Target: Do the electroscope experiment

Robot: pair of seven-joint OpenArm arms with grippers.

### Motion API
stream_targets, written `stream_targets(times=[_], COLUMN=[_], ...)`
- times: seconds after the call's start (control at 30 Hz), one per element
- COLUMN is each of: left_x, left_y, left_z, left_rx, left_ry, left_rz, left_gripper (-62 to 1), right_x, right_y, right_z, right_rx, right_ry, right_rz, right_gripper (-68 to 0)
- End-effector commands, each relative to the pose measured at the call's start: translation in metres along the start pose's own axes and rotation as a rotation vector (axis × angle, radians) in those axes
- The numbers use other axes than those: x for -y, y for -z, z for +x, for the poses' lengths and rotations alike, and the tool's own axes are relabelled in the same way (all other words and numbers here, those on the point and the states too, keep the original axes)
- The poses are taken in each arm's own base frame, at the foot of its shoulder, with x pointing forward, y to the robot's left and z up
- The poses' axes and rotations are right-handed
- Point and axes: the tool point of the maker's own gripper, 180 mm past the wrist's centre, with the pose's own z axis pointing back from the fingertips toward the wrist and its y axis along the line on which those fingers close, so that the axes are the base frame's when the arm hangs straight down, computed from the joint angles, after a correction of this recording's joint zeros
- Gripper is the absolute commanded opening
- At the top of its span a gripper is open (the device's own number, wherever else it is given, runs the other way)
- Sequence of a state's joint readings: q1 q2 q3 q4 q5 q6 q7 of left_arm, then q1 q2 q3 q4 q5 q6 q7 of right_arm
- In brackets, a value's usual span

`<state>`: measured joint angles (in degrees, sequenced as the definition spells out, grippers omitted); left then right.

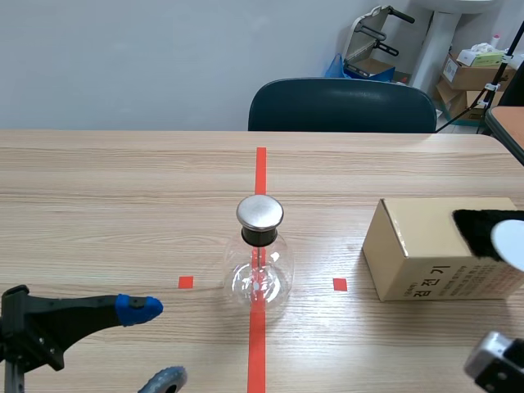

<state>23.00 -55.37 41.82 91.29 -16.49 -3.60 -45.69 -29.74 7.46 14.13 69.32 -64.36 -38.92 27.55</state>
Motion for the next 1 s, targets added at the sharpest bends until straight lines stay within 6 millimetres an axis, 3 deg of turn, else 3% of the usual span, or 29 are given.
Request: stream_targets(times=[0.0, 0.2, 0.33, 0.4, 0.57, 0.77, 0.97], left_x=[0.002, 0.002, 0.002, 0.002, 0.002, 0.002, 0.001], left_y=[0.003, 0.003, 0.003, 0.003, 0.003, 0.003, 0.003], left_z=[0.008, 0.008, 0.008, 0.008, 0.008, 0.008, 0.009], left_rx=[0.038, 0.038, 0.038, 0.038, 0.038, 0.039, 0.044], left_ry=[-0.006, -0.006, -0.006, -0.006, -0.006, -0.006, -0.011], left_rz=[-0.002, -0.002, -0.002, -0.002, -0.002, -0.002, 0.003], left_gripper=[-26.0, -26.0, -26.0, -26.0, -26.0, -26.0, -26.0], right_x=[0.008, 0.009, 0.009, 0.009, 0.008, 0.008, 0.008], right_y=[0.003, 0.0, 0.004, 0.003, -0.001, 0.003, -0.001], right_z=[0.006, -0.031, 0.0, 0.006, -0.032, 0.009, -0.032], right_rx=[0.042, -0.164, 0.007, 0.041, -0.176, 0.051, -0.178], right_ry=[-0.008, 0.002, -0.012, -0.007, 0.01, -0.01, 0.005], right_rz=[-0.024, -0.031, -0.027, -0.029, -0.029, -0.028, -0.029], right_gripper=[-66.7, -66.7, -66.7, -66.7, -66.7, -66.7, -66.7])
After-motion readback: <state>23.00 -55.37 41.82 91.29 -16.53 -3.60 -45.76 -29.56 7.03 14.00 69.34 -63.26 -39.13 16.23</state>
